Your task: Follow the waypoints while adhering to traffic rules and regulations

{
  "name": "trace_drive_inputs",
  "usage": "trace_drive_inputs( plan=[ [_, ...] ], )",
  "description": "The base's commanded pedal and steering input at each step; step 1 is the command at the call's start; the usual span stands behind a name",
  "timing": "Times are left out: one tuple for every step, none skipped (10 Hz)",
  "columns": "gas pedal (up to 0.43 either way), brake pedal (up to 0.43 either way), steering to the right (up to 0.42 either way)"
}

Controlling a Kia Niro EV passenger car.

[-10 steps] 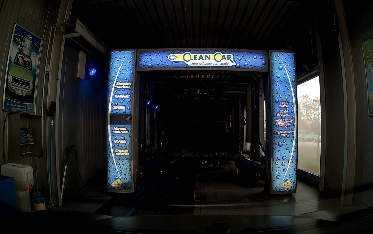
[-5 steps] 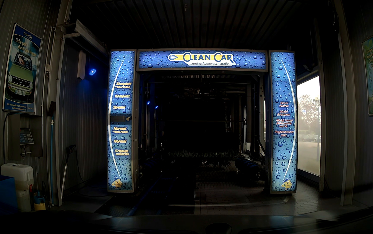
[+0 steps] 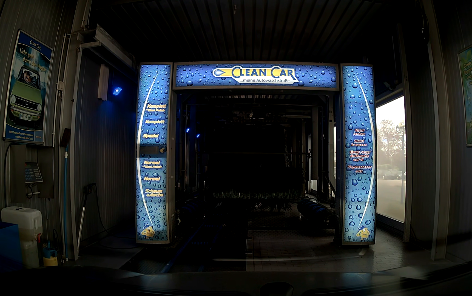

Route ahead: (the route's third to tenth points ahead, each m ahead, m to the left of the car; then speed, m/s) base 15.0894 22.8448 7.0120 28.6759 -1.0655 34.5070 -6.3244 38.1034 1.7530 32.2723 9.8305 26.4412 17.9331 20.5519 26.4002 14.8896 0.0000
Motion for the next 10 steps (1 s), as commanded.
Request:
trace_drive_inputs(
  plan=[
    [0.000,0.000,-0.014],
    [0.000,0.006,-0.014],
    [0.000,0.000,-0.014],
    [0.000,0.000,-0.014],
    [0.000,0.000,-0.014],
    [0.000,0.000,-0.014],
    [0.000,0.006,-0.015],
    [0.000,0.000,-0.014],
    [0.000,0.000,-0.014],
    [0.000,0.000,-0.015]
  ],
)
